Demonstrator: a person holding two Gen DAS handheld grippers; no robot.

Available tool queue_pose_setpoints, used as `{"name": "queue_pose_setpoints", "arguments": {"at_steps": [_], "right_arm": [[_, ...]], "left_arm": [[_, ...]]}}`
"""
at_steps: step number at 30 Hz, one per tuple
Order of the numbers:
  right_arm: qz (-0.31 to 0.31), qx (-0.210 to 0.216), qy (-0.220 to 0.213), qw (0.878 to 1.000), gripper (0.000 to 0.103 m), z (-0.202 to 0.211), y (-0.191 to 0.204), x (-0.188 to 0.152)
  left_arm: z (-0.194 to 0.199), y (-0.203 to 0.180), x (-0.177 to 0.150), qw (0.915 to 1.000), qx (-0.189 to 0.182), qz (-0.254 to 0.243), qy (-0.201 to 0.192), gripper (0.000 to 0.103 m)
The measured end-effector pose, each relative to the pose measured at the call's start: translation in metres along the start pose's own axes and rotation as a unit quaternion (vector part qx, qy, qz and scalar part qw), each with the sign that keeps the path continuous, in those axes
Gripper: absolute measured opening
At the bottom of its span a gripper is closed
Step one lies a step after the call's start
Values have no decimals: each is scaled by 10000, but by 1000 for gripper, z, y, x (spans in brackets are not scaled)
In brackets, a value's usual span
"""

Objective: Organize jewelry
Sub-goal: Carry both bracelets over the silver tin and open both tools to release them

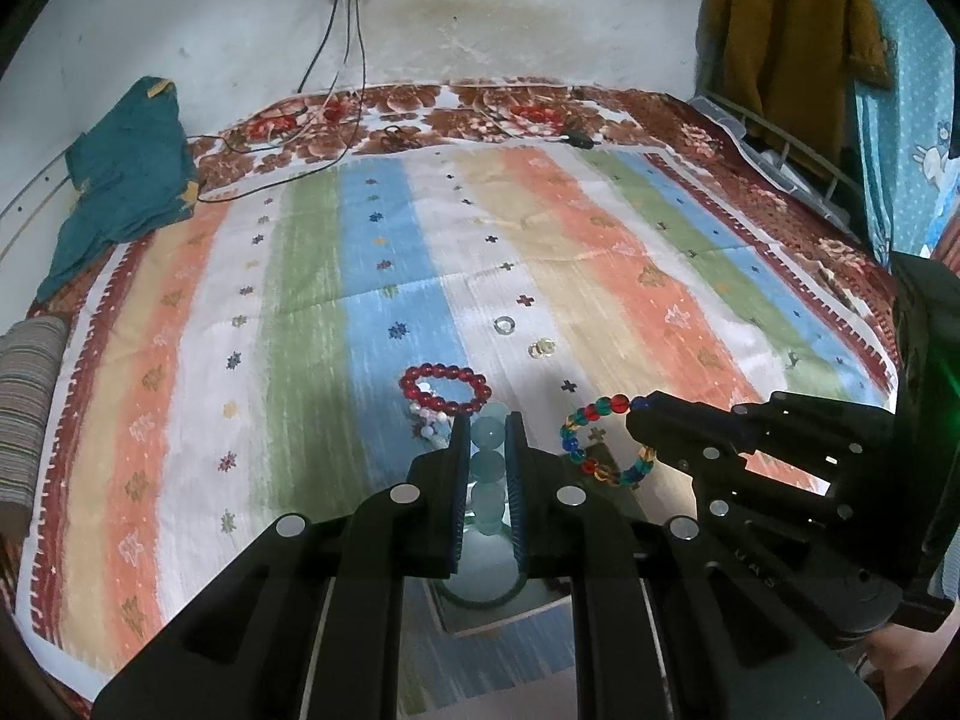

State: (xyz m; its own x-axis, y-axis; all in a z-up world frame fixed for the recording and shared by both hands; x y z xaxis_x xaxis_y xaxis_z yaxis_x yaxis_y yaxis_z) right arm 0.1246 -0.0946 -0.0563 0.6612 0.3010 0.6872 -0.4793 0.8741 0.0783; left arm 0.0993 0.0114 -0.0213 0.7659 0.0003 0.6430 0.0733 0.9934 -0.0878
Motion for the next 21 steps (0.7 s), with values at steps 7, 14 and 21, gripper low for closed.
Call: {"name": "queue_pose_setpoints", "arguments": {"at_steps": [7,14,21], "right_arm": [[-2,-76,43,10000,10,1,2,-4],[-368,-239,129,9990,40,-3,-21,-4],[-690,-388,220,9966,45,-9,-43,0]], "left_arm": [[-5,5,-8,9994,-56,248,217,11],[-6,26,-5,9976,126,651,209,31],[-17,41,-1,9953,296,859,333,48]]}}
Point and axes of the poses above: each gripper's, at about its wrist camera, not at the fingertips, and z roughly against the way its jaws point, y to its left, x to its top, the point moved 2 cm from there along -z, roughly the way its jaws point, and after that the axes turned 1 degree about z, right-handed, at the moved point
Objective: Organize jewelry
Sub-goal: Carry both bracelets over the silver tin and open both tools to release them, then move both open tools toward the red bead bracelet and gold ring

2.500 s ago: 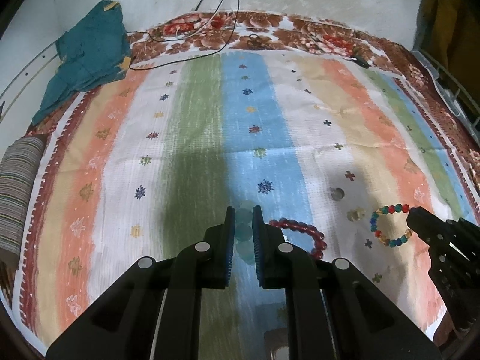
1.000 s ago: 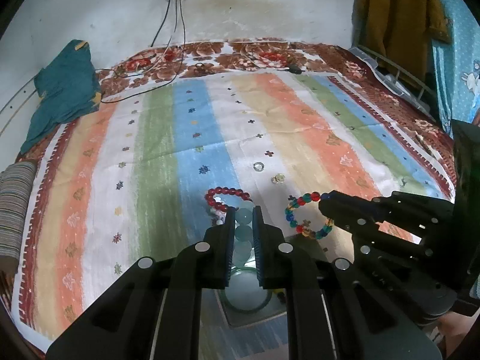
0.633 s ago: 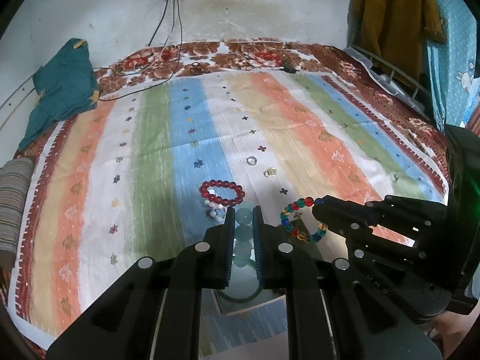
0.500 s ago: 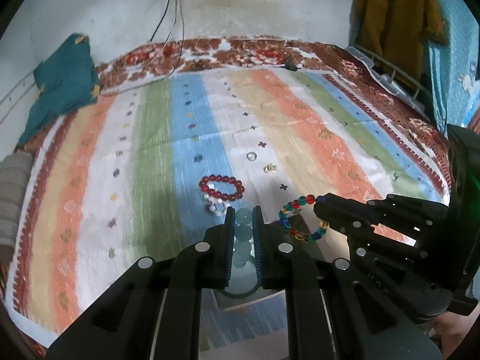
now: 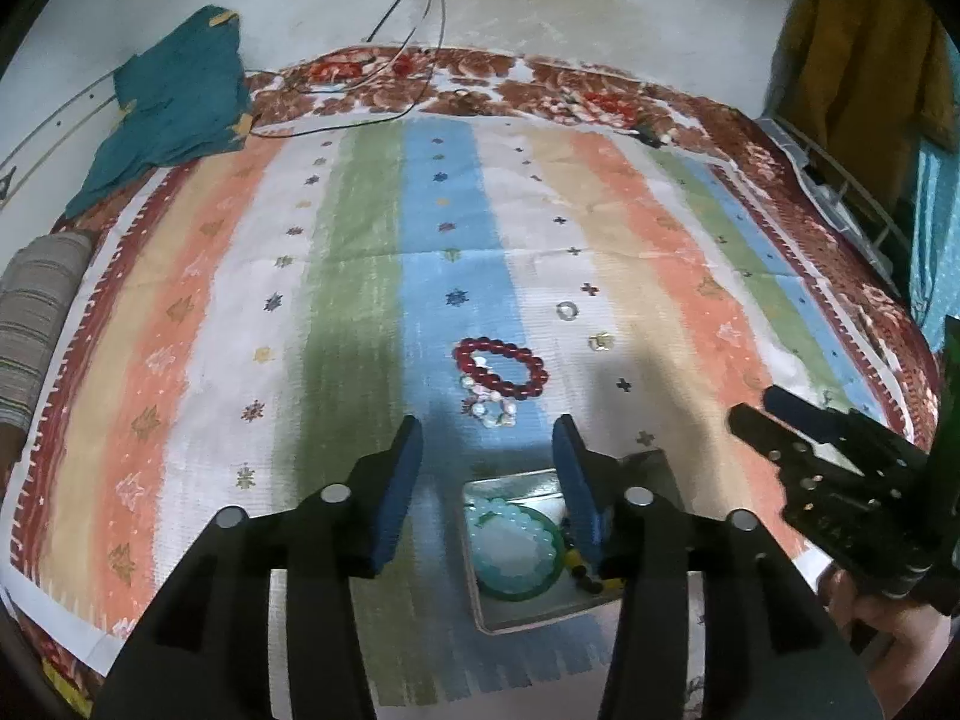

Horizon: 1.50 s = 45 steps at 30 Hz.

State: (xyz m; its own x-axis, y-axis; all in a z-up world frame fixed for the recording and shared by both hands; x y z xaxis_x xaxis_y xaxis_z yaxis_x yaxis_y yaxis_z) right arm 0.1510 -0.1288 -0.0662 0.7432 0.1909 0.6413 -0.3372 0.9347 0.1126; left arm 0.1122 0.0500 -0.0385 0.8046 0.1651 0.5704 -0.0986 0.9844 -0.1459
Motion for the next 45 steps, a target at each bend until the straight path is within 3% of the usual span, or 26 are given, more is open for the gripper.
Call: {"name": "queue_pose_setpoints", "arguments": {"at_steps": [12,25,45], "right_arm": [[-87,-285,143,9995,60,-12,-16,8],[-238,-440,274,9984,71,-39,-34,23],[-376,-375,607,9967,72,-79,-48,41]], "left_arm": [[-22,10,14,9997,199,96,112,65],[-57,4,33,9984,436,-110,338,70],[-116,6,51,9948,459,-289,862,72]]}}
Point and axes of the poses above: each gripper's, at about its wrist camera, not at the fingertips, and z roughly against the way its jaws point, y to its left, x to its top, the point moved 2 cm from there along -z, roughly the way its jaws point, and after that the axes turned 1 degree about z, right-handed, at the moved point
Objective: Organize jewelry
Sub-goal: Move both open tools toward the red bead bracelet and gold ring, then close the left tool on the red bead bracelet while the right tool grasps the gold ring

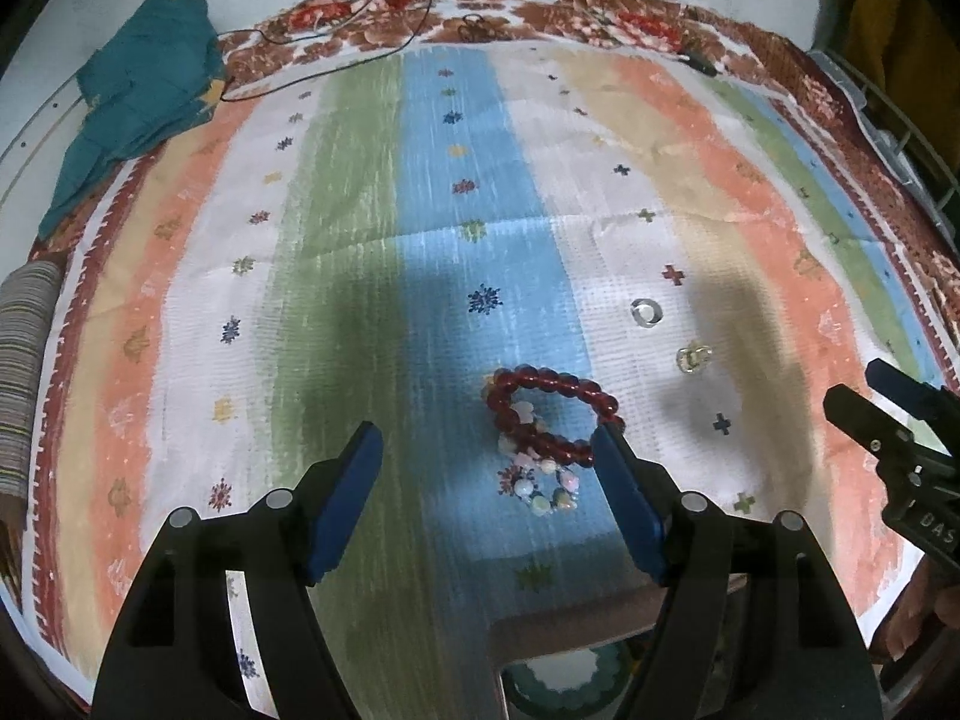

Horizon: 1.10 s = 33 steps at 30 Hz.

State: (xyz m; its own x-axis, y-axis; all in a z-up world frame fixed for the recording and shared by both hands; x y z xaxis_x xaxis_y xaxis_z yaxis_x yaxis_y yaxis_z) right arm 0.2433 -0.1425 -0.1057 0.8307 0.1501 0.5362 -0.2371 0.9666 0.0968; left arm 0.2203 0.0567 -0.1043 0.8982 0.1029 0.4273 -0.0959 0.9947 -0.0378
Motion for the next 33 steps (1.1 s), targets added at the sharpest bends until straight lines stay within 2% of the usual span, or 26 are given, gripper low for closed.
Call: {"name": "queue_pose_setpoints", "arguments": {"at_steps": [17,33], "right_arm": [[261,-78,201,9994,72,-29,9,7],[411,-129,407,9982,72,-56,13,12]], "left_arm": [[-36,0,11,9994,-29,10,346,72],[-60,-6,23,9981,21,-254,559,72]]}}
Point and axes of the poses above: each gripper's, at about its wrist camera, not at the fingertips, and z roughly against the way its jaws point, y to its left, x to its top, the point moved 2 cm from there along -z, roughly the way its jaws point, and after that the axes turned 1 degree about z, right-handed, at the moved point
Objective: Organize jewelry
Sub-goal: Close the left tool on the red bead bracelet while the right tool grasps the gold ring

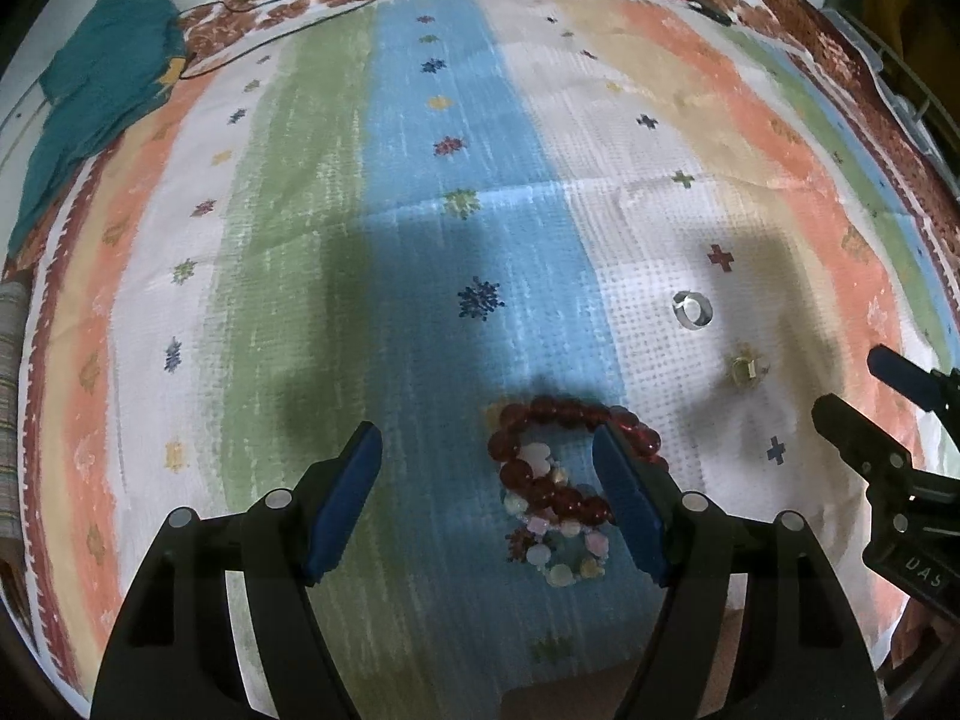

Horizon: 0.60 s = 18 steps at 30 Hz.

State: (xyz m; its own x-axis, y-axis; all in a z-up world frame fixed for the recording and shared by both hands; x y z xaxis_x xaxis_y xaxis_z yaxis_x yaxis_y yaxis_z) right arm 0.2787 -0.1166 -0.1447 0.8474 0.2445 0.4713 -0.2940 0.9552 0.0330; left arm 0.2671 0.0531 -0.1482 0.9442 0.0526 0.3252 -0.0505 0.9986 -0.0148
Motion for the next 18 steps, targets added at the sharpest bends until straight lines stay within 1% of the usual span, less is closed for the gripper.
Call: {"name": "queue_pose_setpoints", "arguments": {"at_steps": [4,8,13,15,18], "right_arm": [[42,-13,100,9999,72,-11,2,2],[56,-16,182,9998,72,-21,3,4],[122,38,282,9995,72,-32,6,5],[145,85,312,9994,72,-35,8,6],[145,115,353,9992,72,-40,11,8]], "left_arm": [[-9,-3,2,9999,65,-115,81,72],[-16,-2,5,9998,35,-96,181,66],[-26,-3,4,9993,52,-177,328,64],[-30,-4,5,9992,80,-179,362,60],[-32,-5,8,9992,53,-149,356,60]]}}
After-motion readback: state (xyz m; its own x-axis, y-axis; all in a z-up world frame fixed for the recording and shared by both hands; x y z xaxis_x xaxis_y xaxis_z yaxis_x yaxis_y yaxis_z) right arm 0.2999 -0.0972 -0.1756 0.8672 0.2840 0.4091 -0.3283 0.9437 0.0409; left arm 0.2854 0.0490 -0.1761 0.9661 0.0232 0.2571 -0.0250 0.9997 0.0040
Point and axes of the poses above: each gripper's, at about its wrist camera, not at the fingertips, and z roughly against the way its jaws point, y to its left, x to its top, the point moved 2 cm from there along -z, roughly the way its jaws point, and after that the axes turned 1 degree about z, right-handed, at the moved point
